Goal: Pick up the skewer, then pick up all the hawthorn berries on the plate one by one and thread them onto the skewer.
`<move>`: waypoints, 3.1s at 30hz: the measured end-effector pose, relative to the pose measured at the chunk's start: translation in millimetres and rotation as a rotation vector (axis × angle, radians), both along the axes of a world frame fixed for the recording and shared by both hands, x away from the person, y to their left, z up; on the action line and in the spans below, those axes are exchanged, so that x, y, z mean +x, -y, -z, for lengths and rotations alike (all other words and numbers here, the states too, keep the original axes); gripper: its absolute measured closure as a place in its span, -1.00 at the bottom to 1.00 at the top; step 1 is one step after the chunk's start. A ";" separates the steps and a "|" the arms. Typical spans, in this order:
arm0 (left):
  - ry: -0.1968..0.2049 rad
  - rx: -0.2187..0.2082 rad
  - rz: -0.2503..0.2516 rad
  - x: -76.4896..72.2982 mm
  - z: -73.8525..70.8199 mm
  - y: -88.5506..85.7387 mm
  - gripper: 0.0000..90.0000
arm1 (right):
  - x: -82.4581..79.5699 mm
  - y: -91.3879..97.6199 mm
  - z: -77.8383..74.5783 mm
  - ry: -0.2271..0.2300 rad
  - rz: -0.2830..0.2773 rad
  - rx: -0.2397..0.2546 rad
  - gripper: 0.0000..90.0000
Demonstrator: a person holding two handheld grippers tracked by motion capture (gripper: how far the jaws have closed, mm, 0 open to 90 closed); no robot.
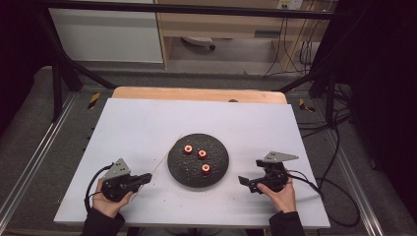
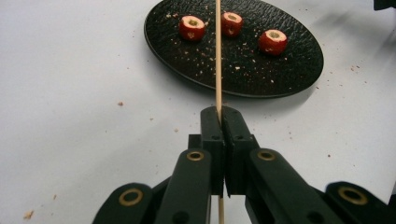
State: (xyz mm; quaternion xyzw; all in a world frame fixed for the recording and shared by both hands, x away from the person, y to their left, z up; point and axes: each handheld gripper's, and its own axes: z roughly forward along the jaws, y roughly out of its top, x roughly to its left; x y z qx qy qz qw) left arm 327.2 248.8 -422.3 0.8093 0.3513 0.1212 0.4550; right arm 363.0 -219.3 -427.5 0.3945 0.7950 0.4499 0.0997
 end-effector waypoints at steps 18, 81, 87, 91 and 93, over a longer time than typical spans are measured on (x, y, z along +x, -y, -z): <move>-0.008 0.006 0.017 -3.7 7.9 -4.2 0.96 | 17.2 -45.5 -17.2 -0.028 -0.015 -0.052 -0.99; -0.011 0.031 0.021 -1.1 9.3 -2.8 0.96 | 62.9 -155.8 -12.5 -0.376 -0.011 -0.318 0.33; -0.010 0.033 0.021 -1.2 9.4 -2.5 0.96 | 64.2 -155.6 -13.1 -0.398 -0.002 -0.313 0.34; -0.008 0.035 0.022 -1.4 9.3 -2.2 0.96 | 63.5 -154.6 -15.0 -0.386 -0.012 -0.291 0.35; -0.007 0.035 0.023 -1.7 9.2 -1.9 0.96 | 62.3 -153.6 -18.6 -0.379 -0.012 -0.271 0.35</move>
